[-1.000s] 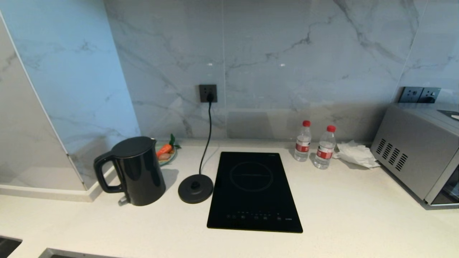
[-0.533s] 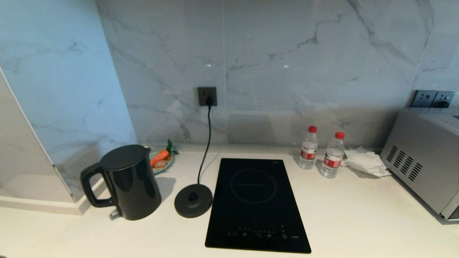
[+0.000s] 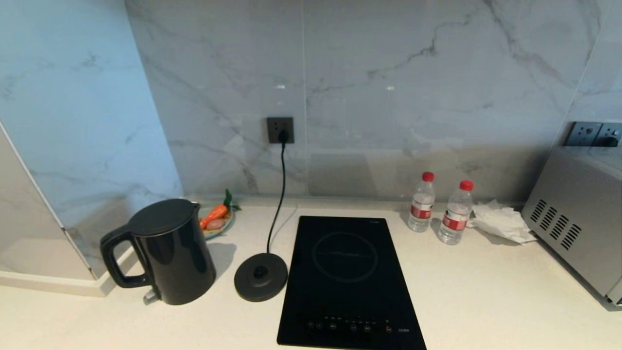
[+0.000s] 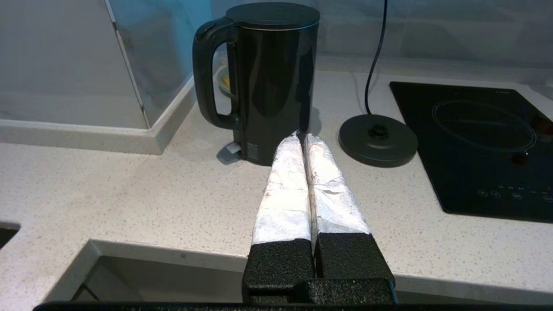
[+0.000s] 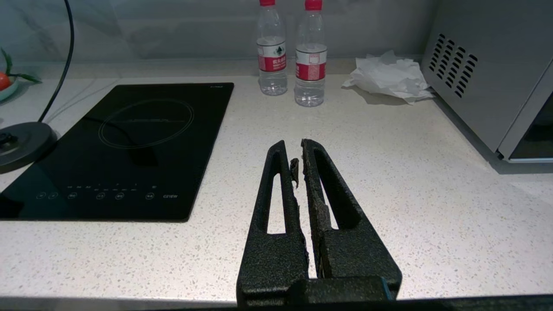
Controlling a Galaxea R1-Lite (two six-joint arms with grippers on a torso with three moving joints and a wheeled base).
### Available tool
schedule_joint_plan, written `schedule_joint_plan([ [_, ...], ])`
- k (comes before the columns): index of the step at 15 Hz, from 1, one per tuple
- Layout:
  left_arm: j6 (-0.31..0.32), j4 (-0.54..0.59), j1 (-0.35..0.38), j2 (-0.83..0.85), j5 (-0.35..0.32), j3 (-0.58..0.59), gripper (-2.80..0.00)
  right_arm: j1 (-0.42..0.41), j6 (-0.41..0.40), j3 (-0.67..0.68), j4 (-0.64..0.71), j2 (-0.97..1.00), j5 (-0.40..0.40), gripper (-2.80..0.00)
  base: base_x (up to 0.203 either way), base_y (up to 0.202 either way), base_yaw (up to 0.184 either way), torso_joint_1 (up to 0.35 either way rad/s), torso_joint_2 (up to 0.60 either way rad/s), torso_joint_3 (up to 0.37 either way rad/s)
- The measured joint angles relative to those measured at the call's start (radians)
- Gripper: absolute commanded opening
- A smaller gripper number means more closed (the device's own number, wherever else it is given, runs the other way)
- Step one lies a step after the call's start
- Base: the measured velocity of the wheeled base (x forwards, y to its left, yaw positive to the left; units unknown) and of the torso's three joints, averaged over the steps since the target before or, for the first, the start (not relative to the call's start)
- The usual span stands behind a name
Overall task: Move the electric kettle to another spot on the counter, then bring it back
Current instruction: Grab the kettle
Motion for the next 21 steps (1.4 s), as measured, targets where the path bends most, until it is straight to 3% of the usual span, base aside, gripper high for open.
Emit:
schedule_joint_plan([
  [13,0.0,0.0,0.0,0.0,0.0,0.0,-2.8,0.0,0.0,0.0,0.0,0.0,0.0,-2.8,0.0,0.0,0.0,0.003,0.0,-0.188],
  [21,0.005,0.02,0.003,0.0,0.004,-0.005,-2.8,0.0,0.0,0.0,-0.001,0.0,0.0,-2.8,0.0,0.0,0.0,0.001,0.0,-0.014],
])
